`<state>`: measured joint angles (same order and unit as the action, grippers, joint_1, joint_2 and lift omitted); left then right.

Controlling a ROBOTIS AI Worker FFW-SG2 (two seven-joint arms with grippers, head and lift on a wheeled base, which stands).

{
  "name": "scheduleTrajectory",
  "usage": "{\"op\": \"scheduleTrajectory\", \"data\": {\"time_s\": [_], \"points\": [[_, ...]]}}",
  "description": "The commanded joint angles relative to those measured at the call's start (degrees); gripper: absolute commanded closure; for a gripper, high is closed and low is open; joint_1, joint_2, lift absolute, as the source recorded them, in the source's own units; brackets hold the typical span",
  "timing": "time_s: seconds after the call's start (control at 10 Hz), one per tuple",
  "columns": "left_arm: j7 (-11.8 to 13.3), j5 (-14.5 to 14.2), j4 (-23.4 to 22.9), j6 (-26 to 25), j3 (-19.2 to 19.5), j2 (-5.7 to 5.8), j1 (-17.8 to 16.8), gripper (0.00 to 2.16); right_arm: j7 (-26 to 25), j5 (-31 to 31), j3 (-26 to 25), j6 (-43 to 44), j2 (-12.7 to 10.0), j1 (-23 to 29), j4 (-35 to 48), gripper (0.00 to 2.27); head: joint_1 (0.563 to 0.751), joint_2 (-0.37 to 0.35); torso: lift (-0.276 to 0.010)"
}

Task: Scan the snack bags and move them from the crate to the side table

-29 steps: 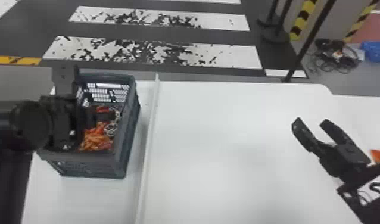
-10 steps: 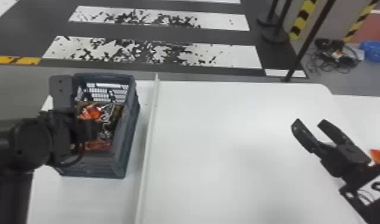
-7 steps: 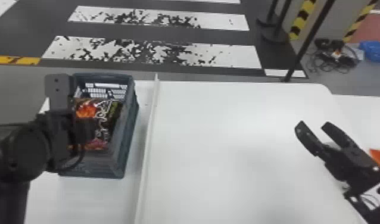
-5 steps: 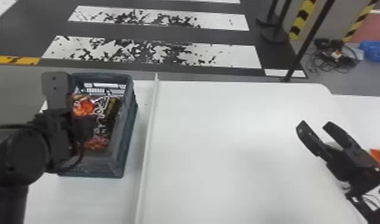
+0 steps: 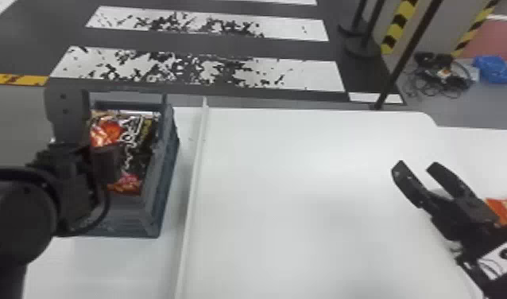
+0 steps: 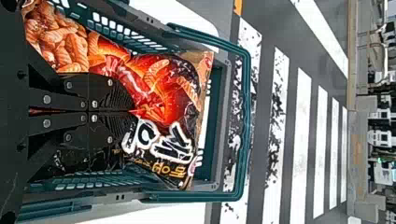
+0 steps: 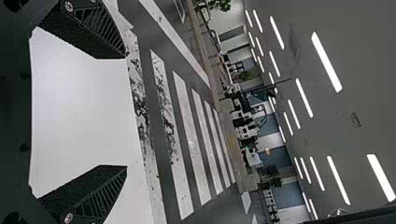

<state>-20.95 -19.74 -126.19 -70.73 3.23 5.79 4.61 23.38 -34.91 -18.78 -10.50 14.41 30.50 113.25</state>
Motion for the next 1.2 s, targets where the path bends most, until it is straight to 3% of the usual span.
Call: {"op": "scheduleTrajectory", "data": {"time_s": [0.0, 0.3, 0.8, 0.9, 1.1], "points": [[-0.6, 0.5, -1.7, 0.5, -0.4, 0.01, 0.5, 1.92, 0.0, -0.2, -0.2, 0.0, 0.0, 0.0, 0.0, 0.08, 0.695, -0.078, -0.087], [-1.4, 2.5, -1.5, 3.6, -1.6, 0.09, 1.7, 1.92, 0.1, -0.3, -0.3, 0.0, -0.3, 0.0, -0.2, 0.08, 0.695, -0.079, -0.087], [-1.3, 3.9, -3.9, 3.8, -1.3, 0.45, 3.0, 1.92, 0.1, -0.2, 0.0, -0.4, -1.0, -0.3, -0.2, 0.08, 0.695, -0.064, -0.087], [-0.9, 3.7, -5.3, 3.8, -1.7, 0.45, 3.7, 1.92, 0.1, -0.3, -0.2, -0.4, -1.0, 0.0, 0.0, 0.08, 0.695, -0.062, -0.087], [-0.8, 3.6, -12.4, 2.6, -3.0, 0.27, 5.8, 1.92, 0.1, -0.4, -0.6, -0.7, -1.0, 0.4, 0.7, 0.08, 0.695, -0.073, -0.087]]}}
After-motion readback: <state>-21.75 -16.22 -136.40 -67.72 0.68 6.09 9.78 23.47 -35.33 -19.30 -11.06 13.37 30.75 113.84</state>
